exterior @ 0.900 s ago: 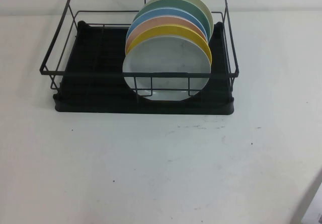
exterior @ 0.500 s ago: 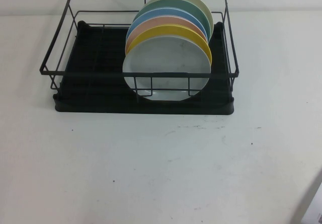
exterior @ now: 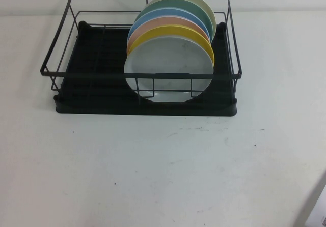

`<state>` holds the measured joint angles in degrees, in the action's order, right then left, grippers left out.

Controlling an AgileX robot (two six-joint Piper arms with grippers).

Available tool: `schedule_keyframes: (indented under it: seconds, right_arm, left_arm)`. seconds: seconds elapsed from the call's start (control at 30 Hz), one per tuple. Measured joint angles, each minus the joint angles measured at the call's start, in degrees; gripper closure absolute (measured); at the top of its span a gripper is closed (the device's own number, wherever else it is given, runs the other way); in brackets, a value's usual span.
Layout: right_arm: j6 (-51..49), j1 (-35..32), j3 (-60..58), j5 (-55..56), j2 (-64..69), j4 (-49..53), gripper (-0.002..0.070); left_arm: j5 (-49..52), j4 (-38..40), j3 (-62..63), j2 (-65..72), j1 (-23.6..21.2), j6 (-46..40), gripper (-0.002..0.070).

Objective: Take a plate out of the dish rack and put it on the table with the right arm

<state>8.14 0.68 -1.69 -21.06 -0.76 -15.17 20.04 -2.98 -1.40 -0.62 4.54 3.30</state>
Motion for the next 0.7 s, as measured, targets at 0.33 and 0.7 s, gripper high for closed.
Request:
schedule_keyframes:
  seconds: [0.33, 0.7]
  right_arm:
    - [0.00, 0.00, 0.00, 0.00, 0.00, -0.10, 0.0694]
    - [0.00, 0.00, 0.00, 5.51, 0.00, -16.65, 0.0694]
  left_arm:
    - [0.00, 0.00, 0.00, 0.00, 0.00, 0.00, 0.0679]
    - [0.00, 0.00, 0.00, 0.00, 0.00, 0.00, 0.0679]
